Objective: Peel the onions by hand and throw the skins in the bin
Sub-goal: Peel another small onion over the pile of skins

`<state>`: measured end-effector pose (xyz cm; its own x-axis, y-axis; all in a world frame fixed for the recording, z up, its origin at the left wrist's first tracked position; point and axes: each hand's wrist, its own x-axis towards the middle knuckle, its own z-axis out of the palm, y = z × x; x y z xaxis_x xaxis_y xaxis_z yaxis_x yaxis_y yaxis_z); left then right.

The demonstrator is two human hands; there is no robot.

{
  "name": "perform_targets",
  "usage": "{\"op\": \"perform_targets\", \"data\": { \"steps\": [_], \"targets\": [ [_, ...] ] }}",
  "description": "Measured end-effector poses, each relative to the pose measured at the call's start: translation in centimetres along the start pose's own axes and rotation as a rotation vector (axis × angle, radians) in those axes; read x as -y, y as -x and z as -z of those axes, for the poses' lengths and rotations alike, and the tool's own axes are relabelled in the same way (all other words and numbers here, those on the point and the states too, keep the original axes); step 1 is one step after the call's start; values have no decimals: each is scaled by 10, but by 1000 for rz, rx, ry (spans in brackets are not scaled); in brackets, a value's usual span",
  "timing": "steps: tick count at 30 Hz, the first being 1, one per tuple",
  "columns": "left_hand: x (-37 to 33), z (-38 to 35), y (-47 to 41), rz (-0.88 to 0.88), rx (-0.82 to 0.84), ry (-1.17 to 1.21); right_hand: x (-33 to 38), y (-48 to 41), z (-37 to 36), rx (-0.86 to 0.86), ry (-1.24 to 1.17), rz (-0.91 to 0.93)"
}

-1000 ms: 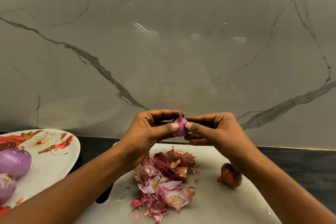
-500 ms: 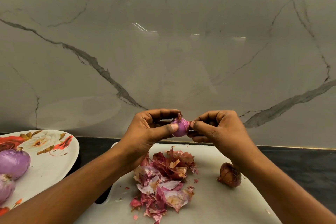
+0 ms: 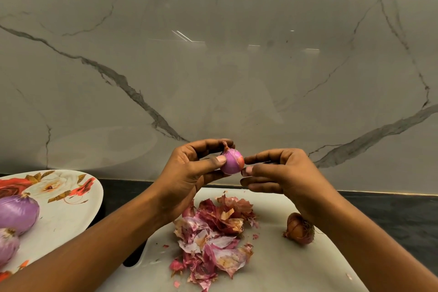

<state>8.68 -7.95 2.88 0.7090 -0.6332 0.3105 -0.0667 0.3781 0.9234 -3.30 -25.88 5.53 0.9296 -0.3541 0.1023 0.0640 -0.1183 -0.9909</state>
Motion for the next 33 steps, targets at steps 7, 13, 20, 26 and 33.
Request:
{"op": "perform_targets", "data": {
  "steps": [7, 13, 20, 26, 33],
  "targets": [
    [-2, -2, 3, -9, 64, -36, 3, 2, -1, 74, -130, -59],
    [-2, -3, 3, -25, 58, -87, 1, 1, -2, 57, -118, -50],
    [-2, -3, 3, -19, 68, -85, -1, 1, -2, 45, -80, -21],
    [-6, -1, 3, -22, 77, 11, -1, 0, -1, 23, -115, -4],
    [-1, -3, 2, -56, 14, -62, 2, 2, -3, 32, -87, -15]
  ]
}}
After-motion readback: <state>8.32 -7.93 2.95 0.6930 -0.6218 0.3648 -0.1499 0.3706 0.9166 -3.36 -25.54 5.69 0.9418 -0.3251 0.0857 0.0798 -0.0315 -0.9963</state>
